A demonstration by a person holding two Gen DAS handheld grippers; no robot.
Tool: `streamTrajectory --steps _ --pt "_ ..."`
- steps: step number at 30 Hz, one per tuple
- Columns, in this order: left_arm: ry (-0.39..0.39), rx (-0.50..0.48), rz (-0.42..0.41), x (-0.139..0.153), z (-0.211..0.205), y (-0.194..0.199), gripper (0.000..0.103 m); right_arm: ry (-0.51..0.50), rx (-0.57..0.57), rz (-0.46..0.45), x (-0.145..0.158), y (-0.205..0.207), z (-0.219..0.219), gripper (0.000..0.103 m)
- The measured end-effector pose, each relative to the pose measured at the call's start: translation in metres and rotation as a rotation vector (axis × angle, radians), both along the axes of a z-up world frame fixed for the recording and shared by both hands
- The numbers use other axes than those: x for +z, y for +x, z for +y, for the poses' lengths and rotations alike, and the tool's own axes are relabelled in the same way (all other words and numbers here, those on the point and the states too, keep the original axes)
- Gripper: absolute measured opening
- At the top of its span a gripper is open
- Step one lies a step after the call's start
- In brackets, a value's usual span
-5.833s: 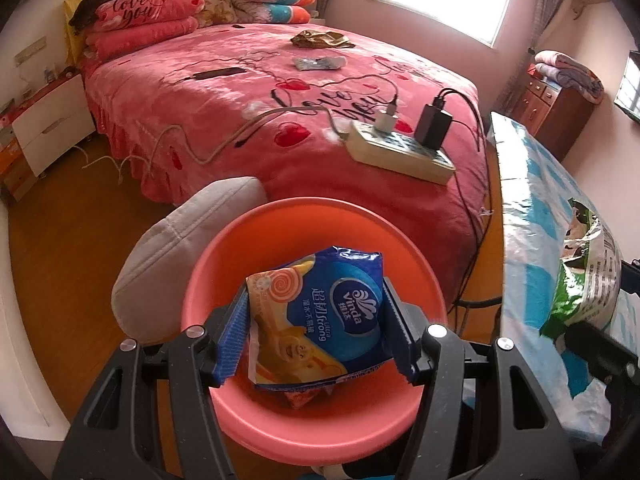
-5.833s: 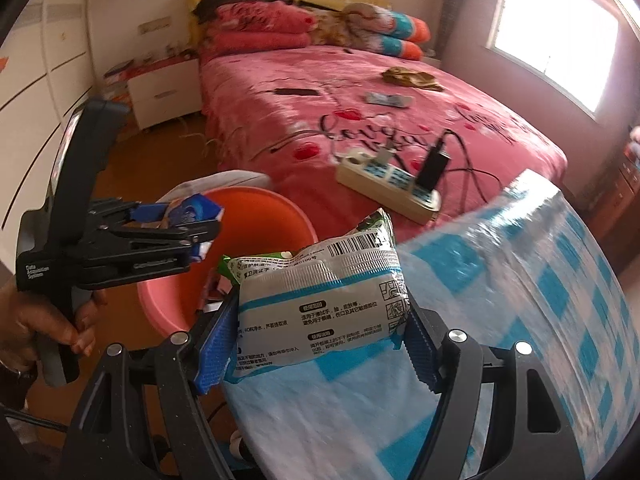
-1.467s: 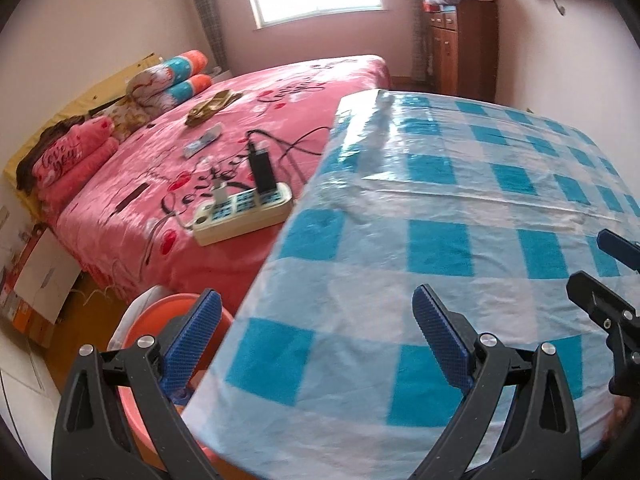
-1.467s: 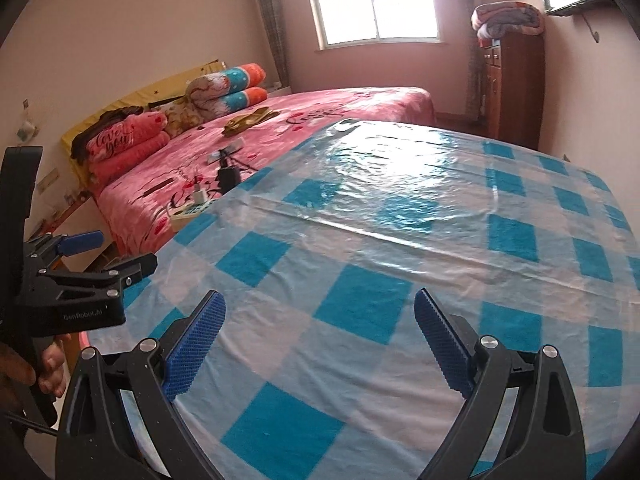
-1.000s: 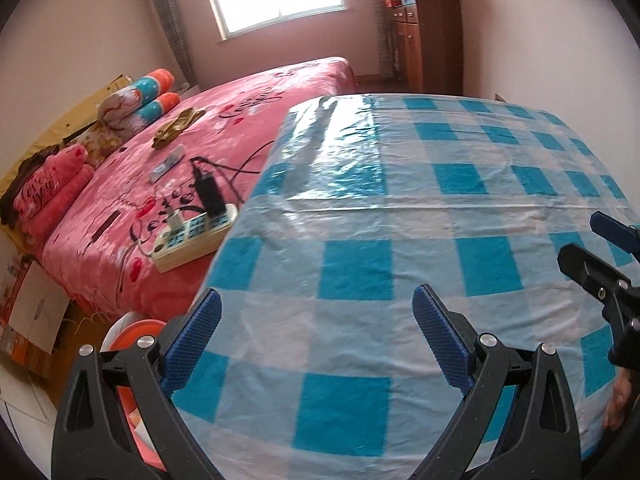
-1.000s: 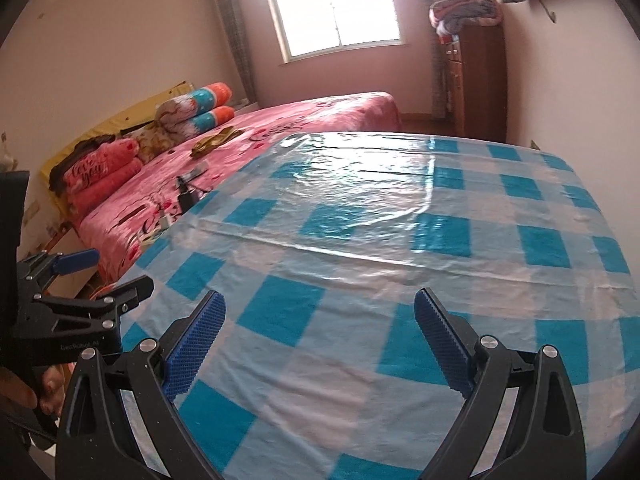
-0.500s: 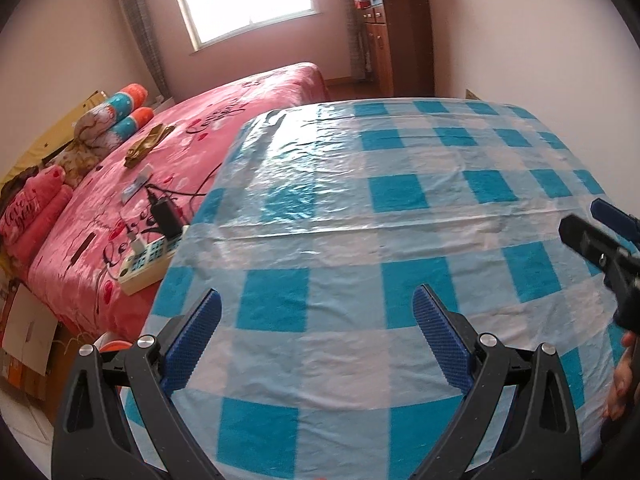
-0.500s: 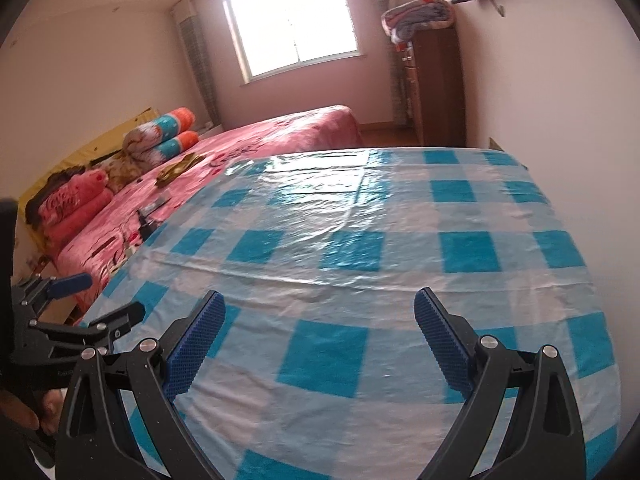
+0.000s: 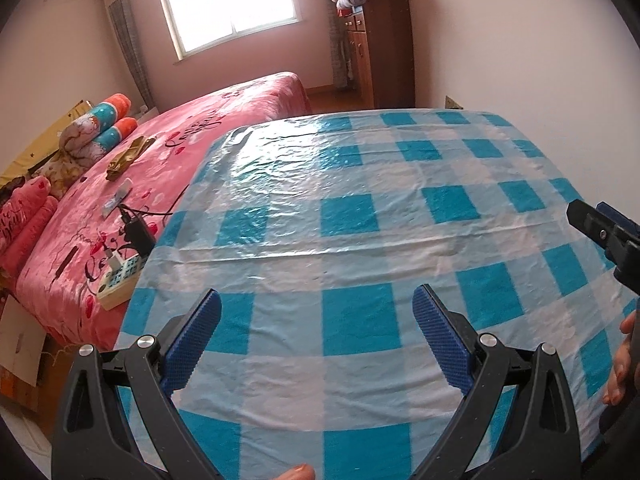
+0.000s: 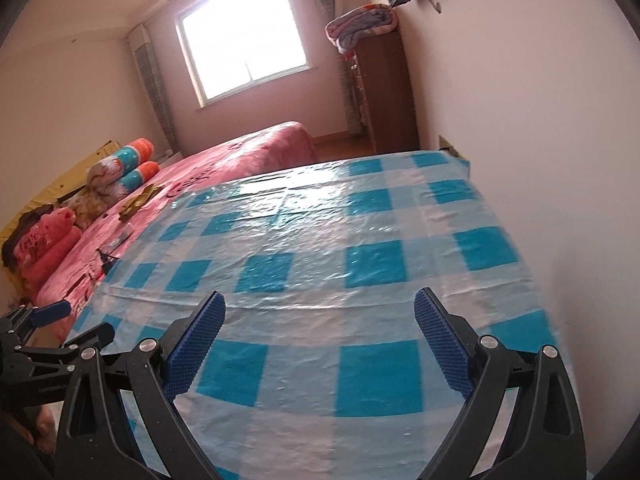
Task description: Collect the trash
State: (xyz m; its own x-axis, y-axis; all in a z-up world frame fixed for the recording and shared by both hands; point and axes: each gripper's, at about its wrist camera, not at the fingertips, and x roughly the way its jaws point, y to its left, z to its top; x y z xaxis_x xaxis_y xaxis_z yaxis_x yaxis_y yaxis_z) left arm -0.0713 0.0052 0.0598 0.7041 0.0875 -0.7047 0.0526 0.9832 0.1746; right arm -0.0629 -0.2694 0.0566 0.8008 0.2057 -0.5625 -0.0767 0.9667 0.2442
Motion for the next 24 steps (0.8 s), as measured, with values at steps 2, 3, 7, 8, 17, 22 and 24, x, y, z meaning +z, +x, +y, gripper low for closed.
streamTrajectory --steps 2,3,7,8,17,22,24 --pt "-0.015 -0.012 -0.002 0.001 -0.004 0.000 0.097 -0.008 -0.009 -0.004 0.000 0.000 -0.003 0.094" --pt "-0.020 -0.017 -0.003 0.002 -0.006 0.000 0.097 -0.012 -0.011 -0.006 0.000 -0.001 -0.004 0.094" --pt "-0.028 -0.035 -0.010 0.003 -0.014 0.000 0.097 -0.040 -0.023 -0.016 0.001 -0.003 -0.008 0.094" --pt "-0.032 -0.040 -0.012 0.004 -0.016 0.000 0.097 -0.045 -0.025 -0.018 0.001 -0.004 -0.008 0.094" --pt "-0.073 -0.057 -0.009 0.007 -0.024 0.001 0.097 -0.059 -0.033 -0.028 0.002 -0.006 -0.011 0.095" --pt "-0.067 -0.062 -0.011 0.008 -0.030 0.000 0.097 -0.061 -0.034 -0.031 0.002 -0.007 -0.012 0.095" --pt "-0.057 -0.069 -0.014 0.008 -0.033 -0.001 0.097 -0.061 -0.034 -0.030 0.002 -0.006 -0.011 0.095"
